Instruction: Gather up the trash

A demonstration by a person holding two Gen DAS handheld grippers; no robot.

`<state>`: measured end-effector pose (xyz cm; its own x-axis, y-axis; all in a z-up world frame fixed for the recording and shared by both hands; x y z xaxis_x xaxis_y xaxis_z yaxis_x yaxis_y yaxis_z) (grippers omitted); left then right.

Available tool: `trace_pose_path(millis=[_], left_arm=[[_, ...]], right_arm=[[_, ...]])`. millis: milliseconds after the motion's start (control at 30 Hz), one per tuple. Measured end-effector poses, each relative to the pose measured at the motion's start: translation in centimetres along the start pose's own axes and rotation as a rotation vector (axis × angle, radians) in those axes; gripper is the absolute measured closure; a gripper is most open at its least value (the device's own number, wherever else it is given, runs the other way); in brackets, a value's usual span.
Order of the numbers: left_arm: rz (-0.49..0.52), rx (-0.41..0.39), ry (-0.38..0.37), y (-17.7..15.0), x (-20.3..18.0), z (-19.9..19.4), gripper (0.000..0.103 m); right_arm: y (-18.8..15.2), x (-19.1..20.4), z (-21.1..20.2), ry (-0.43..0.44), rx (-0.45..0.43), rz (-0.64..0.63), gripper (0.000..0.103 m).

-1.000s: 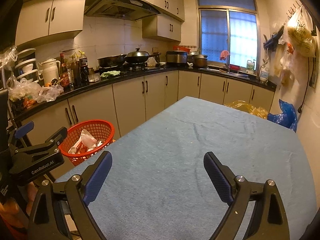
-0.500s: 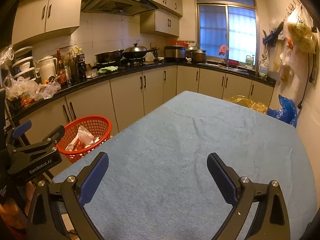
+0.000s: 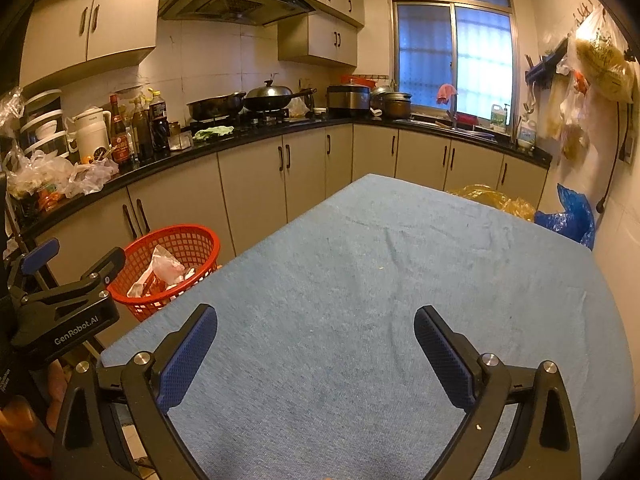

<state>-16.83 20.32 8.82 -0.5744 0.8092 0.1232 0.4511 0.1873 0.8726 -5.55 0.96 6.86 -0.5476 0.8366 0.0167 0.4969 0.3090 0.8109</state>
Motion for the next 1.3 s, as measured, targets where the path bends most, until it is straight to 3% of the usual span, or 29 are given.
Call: trace_pose_path(millis=[1300], left_arm=[[0.005,0.001,0.0,-0.2,0.2,0.3,0.001]], right_arm=[[-0.3,-0.1,1.2,-0.014,0.026,0.003,0.002]])
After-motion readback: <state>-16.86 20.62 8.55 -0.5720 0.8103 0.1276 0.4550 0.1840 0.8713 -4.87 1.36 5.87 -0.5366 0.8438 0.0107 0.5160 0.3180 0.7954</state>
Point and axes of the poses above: each gripper's, at about its wrist camera, not at the fingertips, and z roughly the way its jaws point, x to its left, y to its top, the point moved 1 cm from there along z, roughly the way its jaws point, and after that the axes turned 4 degrees about x, right-handed, at the moved point
